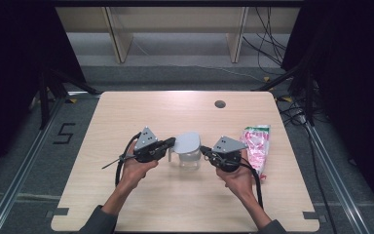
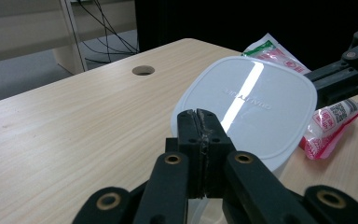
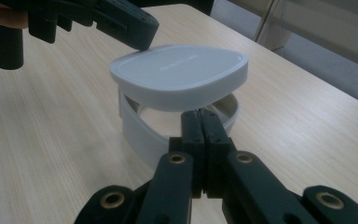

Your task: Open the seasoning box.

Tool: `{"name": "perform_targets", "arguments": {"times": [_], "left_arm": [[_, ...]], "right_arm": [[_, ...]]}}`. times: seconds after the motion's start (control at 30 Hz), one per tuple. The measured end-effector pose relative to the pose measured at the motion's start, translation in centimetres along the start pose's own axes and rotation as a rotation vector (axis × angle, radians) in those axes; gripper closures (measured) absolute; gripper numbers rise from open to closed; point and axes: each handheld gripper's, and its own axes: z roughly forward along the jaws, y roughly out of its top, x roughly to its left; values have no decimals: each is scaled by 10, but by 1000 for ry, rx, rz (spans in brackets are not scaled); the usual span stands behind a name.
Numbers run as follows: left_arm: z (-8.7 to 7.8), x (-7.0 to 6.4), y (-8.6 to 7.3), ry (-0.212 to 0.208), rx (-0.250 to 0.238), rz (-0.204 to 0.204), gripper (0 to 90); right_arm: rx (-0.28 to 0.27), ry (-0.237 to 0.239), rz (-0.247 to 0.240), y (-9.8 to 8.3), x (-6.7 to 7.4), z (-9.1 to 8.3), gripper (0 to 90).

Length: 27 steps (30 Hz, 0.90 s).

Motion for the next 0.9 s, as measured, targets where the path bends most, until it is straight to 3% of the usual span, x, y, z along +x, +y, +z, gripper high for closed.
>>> {"name": "perform_targets", "arguments": {"times": [0.13,0.37,0.47,0.7,0.77,0.9], "left_arm": [[-5,2,1,18,2,2,813],[-22,6,-4,7,-22,-8,626],[-30,8,-7,-11,-7,2,555],[-42,8,-16,-2,23,16,394],[-43,6,-19,-3,30,2,368],[-44,3,-22,3,52,21,337]], "right_arm": [[-1,3,-37,5,0,1,900],[-15,6,-23,10,3,2,900],[-22,13,-41,13,4,3,900],[-28,16,-27,19,8,5,900],[-40,19,-25,22,9,7,900],[-50,18,-29,28,12,8,900]]}}
